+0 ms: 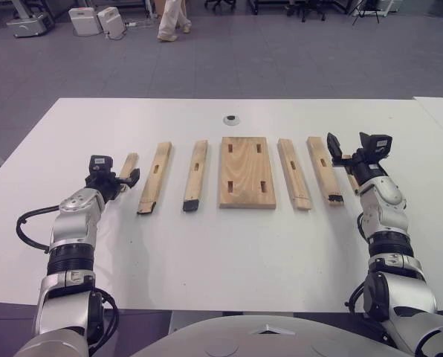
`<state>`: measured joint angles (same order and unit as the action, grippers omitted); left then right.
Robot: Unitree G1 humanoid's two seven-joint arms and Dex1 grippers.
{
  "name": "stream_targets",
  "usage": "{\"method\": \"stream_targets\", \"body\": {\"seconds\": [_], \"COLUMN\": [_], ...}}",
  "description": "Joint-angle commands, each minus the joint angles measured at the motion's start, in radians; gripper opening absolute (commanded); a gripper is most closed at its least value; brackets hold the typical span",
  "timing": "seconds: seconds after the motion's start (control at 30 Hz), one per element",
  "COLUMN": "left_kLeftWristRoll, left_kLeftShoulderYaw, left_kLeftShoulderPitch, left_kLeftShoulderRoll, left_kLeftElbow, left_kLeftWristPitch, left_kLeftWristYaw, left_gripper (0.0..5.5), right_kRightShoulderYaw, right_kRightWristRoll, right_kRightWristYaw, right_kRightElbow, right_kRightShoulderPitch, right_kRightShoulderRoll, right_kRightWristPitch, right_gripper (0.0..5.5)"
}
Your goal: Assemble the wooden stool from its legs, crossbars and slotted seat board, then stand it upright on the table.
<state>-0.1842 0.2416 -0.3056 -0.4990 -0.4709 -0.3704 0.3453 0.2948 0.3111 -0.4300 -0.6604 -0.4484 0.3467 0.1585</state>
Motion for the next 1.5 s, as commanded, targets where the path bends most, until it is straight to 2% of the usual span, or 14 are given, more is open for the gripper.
{"method": "stream_targets", "body": {"seconds": [0.03,0.3,0.43,0.5,0.6,0.67,0.83,1.03,1.5], "left_kLeftWristRoll": [0.008,0.071,0.062,0.011,-0.047,-0.072,-0.081,-0.043,0.018], "left_kLeftShoulderYaw": [0.01,-0.056,-0.062,-0.029,0.003,-0.022,-0.186,-0.331,-0.407], "left_kLeftShoulderPitch": [0.013,0.025,0.019,0.01,-0.024,-0.041,-0.071,-0.103,-0.091], "left_kLeftShoulderRoll": [-0.024,-0.054,-0.058,-0.035,0.01,0.058,0.18,0.24,0.224], "left_kLeftElbow": [-0.075,-0.176,-0.204,-0.174,-0.046,0.106,0.418,0.56,0.625], "left_kLeftWristPitch": [0.005,0.05,0.064,0.089,0.171,0.219,0.236,0.226,0.174], "left_kLeftWristYaw": [0.015,0.03,0.05,0.072,0.085,0.1,0.148,0.168,0.181], "left_gripper": [3.98,2.45,1.74,1.36,1.3,1.29,1.29,1.29,1.29], "right_kRightShoulderYaw": [-0.003,-0.006,-0.011,-0.021,-0.039,-0.041,-0.044,-0.005,0.031], "right_kRightWristRoll": [-0.009,-0.011,-0.014,-0.016,0.022,0.102,0.429,0.615,0.771], "right_kRightWristYaw": [-0.001,0.002,0.003,-0.005,-0.039,-0.082,-0.107,0.017,0.17], "right_kRightElbow": [-0.007,-0.002,-0.004,-0.002,0.041,0.112,0.354,0.448,0.544], "right_kRightShoulderPitch": [-0.023,-0.019,-0.021,-0.024,-0.03,-0.042,-0.134,-0.233,-0.254], "right_kRightShoulderRoll": [0.011,0.008,0.003,0.001,-0.02,-0.057,-0.215,-0.314,-0.345], "right_kRightWristPitch": [-0.015,-0.017,-0.019,-0.035,-0.116,-0.224,-0.623,-0.812,-0.937], "right_gripper": [4.9,4.9,4.9,4.9,4.9,4.9,4.9,4.9,2.3]}}
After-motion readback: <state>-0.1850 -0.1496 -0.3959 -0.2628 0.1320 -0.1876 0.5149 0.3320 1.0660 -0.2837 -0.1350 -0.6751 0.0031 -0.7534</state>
